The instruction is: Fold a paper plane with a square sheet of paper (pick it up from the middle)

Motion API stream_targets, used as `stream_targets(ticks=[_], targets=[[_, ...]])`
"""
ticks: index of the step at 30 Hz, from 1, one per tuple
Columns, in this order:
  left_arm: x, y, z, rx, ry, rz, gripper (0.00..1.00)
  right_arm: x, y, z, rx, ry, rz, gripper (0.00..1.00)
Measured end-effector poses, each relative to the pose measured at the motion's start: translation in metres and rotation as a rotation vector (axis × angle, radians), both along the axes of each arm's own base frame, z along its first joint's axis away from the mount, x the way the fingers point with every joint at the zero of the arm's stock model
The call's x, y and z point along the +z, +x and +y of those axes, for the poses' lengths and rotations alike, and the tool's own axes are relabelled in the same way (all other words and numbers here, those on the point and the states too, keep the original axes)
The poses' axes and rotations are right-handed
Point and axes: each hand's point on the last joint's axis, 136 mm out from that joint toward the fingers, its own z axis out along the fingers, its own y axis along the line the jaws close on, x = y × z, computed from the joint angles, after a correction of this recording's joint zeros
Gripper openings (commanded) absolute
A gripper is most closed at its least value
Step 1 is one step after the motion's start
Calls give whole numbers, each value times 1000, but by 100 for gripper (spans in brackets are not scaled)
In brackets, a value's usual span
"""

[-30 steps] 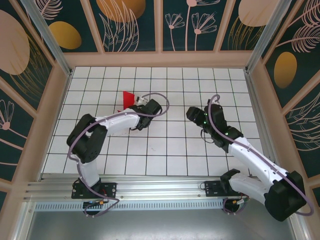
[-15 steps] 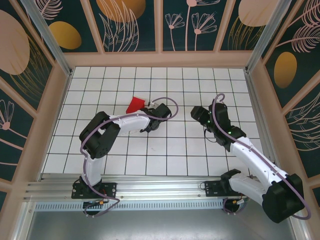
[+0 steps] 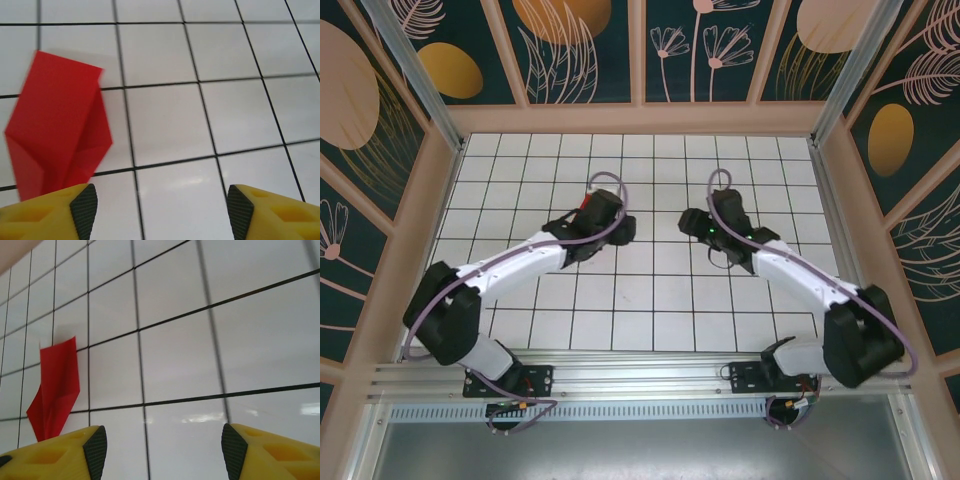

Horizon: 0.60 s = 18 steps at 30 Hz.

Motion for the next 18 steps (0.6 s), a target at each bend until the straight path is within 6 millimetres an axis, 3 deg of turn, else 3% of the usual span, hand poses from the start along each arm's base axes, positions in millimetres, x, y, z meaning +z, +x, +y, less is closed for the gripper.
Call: stream_targets(ticks=[5,11,14,18], targets=[[-25,8,66,161,-67,70,83,-14,12,84,154,-12,34,64],[-39,9,131,322,-174,111,86,-30,25,181,258,10,52,66],[-45,9,149,373,-228,117,87,-43,36,207,263,27,79,65],[-53,7,155,388,-286,135,87,-60,57,228,262,41,109,59]])
